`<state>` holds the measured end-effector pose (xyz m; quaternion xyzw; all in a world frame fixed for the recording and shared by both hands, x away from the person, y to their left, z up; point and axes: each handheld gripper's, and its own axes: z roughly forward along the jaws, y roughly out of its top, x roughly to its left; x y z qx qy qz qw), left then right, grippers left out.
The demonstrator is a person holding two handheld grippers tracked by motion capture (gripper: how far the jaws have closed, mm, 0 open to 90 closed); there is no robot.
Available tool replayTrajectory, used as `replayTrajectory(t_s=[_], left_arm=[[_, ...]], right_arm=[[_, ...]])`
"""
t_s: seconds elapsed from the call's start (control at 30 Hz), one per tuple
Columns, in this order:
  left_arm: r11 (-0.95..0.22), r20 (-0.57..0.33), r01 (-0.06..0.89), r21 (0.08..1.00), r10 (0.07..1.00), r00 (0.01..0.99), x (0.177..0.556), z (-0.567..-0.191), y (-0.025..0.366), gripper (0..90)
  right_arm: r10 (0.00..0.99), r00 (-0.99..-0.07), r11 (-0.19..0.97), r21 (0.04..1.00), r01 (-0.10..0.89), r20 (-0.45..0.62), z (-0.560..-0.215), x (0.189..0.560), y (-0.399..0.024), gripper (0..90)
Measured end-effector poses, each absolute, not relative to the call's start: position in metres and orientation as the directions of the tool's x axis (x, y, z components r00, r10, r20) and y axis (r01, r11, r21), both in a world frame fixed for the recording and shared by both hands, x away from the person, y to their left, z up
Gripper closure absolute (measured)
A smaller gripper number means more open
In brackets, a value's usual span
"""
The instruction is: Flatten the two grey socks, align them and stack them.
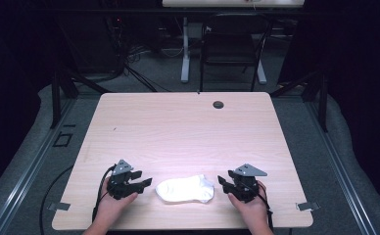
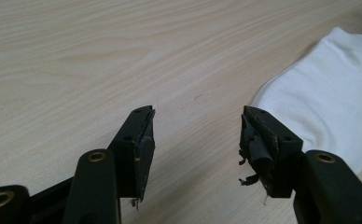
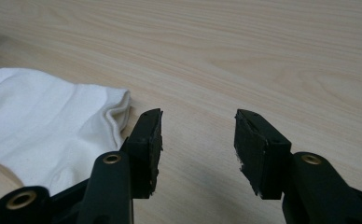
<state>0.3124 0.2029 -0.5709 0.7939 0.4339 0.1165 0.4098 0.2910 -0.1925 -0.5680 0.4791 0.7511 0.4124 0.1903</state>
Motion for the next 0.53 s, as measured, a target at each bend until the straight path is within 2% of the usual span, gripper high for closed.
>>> replayTrajectory(t_s=[0.53], left_arm=[[-0.237,-0.194,0.612,0.754,0.81,0.553,0.3152,-0.5696,0.2124,44.8]], right_arm=[[0.869,-0.471,0.183,0.788,0.587,0.15,-0.5718,0.2938,-0.194,53.9]])
